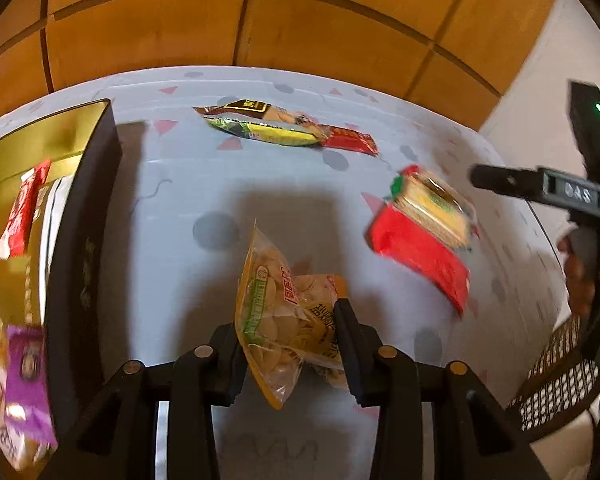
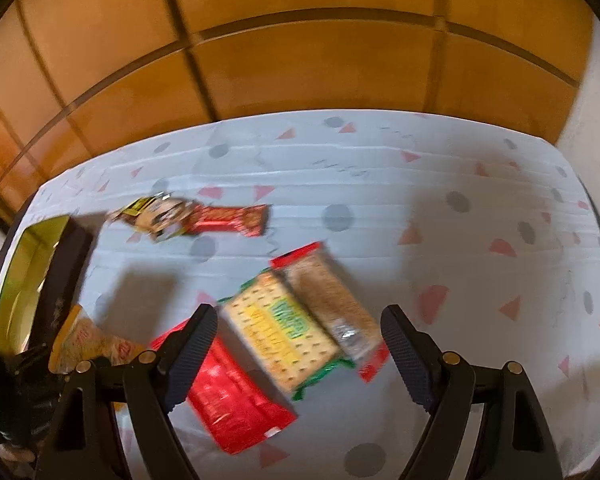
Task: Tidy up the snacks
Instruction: 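Grasp the red-and-gold wrapped candy bar with the right gripper, then carry the clear pastry bag into the tin and release it with the left gripper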
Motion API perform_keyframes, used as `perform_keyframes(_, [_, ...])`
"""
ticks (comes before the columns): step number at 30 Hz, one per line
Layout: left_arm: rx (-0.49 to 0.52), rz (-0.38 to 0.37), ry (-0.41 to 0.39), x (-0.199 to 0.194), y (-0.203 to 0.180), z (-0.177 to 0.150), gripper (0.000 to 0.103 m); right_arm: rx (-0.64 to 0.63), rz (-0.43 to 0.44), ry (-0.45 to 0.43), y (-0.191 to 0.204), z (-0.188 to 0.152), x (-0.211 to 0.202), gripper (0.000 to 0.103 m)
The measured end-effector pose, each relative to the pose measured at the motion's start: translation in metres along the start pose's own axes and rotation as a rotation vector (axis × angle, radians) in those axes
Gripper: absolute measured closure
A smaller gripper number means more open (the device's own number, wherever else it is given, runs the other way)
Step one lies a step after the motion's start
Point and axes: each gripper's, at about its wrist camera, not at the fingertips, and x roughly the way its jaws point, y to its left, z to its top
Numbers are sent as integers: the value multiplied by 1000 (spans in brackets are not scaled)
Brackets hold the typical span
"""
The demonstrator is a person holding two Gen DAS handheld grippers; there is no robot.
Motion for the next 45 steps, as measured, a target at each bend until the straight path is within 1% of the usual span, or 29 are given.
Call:
perform_keyframes(2, [5, -10, -10, -2, 2, -5, 63, -42, 49, 15, 11, -1, 2, 21])
perform_keyframes(4, [-8, -26, -15, -2, 4, -7, 63, -70, 82, 36, 20, 0, 4, 29])
perform_keyframes(5, [-17, -33, -17, -1, 5, -6, 63, -94, 87, 49, 26, 1, 7, 31])
perform_keyframes(9, [-34, -46, -25, 1, 8, -7, 62, -236, 63, 72, 51, 20, 24, 35])
perform_keyframes(13, [-31, -50, -30, 1, 9, -7, 61, -379, 12, 124, 69, 44, 60, 35])
perform_keyframes(15, [-34, -56, -30, 1, 10, -7, 61, -460, -22, 134, 77, 52, 74, 35])
perform_keyframes(17, [-35, -60, -30, 1, 11, -8, 61, -526, -34, 150, 85, 62, 89, 35])
perform_keyframes(20, [-26, -53, -32, 0, 10, -8, 61, -608, -25, 177, 95, 73, 107, 35])
perform_keyframes(22, [-26, -52, -32, 0, 10, -9, 61, -659, -52, 194, 99, 77, 120, 35])
perform_keyframes(24, [-24, -50, -33, -1, 9, -9, 61, -686, -46, 203, 100, 79, 129, 36])
perform_keyframes(26, [-23, -46, -38, -1, 7, -10, 61, -692, -36, 224, 101, 80, 137, 45])
perform_keyframes(27, [-23, -45, -40, -1, 7, -11, 61, -685, -23, 223, 101, 80, 138, 52])
perform_keyframes(28, [-22, -44, -43, -2, 6, -12, 61, -674, -3, 232, 102, 79, 138, 70])
perform_keyframes(29, [-22, -44, -46, -2, 5, -12, 61, -660, 19, 247, 102, 78, 137, 78])
perform_keyframes(30, [-22, -44, -48, -2, 5, -13, 61, -655, 13, 254, 102, 74, 135, 80])
perform_keyframes(31, [-22, -44, -49, -2, 5, -14, 61, -654, 5, 257, 103, 71, 133, 81])
perform_keyframes(35, [-21, -39, -53, -5, 3, -16, 62, -593, 17, 294, 104, 51, 118, 81])
perform_keyframes(39, [-1, -22, -54, -8, -1, -17, 63, -531, 77, 326, 111, 30, 104, 81])
perform_keyframes(41, [11, -16, -51, -11, -3, -18, 64, -517, 96, 321, 116, 20, 99, 80])
perform_keyframes(42, [17, -10, -51, -12, -4, -19, 64, -505, 90, 307, 116, 17, 98, 78])
perform_keyframes(45, [22, -2, -50, -17, -6, -22, 65, -447, 80, 283, 112, 14, 96, 78])
